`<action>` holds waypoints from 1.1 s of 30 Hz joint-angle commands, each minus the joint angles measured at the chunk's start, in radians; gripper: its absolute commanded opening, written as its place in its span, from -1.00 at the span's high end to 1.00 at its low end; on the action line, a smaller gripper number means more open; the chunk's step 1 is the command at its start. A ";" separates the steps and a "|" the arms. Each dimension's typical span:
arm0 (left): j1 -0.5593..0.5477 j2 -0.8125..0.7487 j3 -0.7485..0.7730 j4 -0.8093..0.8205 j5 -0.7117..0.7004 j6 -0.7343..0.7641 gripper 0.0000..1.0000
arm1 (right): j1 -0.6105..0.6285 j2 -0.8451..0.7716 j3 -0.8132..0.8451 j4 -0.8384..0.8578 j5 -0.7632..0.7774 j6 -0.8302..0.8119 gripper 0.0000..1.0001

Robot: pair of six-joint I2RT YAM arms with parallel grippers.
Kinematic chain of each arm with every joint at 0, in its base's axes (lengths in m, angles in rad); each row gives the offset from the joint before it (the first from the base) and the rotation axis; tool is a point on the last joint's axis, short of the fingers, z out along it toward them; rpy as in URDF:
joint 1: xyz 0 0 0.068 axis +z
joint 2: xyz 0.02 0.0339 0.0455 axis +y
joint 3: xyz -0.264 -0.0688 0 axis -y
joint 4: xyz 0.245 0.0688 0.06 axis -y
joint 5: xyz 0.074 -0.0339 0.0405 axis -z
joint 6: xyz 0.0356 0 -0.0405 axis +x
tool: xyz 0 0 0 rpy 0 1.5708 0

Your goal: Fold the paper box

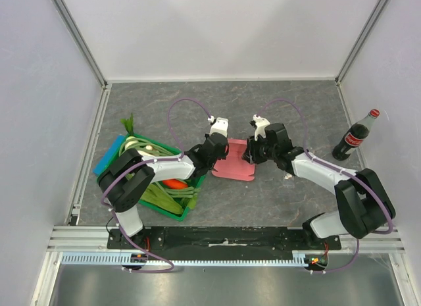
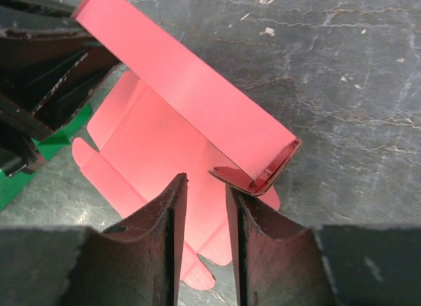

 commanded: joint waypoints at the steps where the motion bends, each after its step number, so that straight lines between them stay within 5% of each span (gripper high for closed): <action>1: -0.001 -0.026 -0.009 0.051 0.012 -0.024 0.96 | 0.001 -0.007 0.063 -0.007 0.093 -0.007 0.32; 8: 0.000 -0.007 0.012 0.013 -0.016 -0.041 0.96 | -0.001 -0.030 0.076 -0.150 0.057 -0.016 0.47; 16: 0.000 0.025 0.045 -0.027 -0.028 -0.053 0.96 | -0.005 -0.206 0.124 -0.388 0.055 0.076 0.39; 21: 0.000 0.026 0.048 -0.027 -0.028 -0.047 0.96 | -0.189 -0.338 0.110 -0.446 0.105 0.156 0.25; 26: 0.000 0.025 0.048 -0.027 -0.022 -0.044 0.96 | -0.252 -0.168 0.136 -0.465 0.288 -0.011 0.25; 33: 0.000 0.028 0.037 0.000 -0.011 -0.018 0.96 | -0.151 0.037 0.136 -0.296 0.193 -0.182 0.25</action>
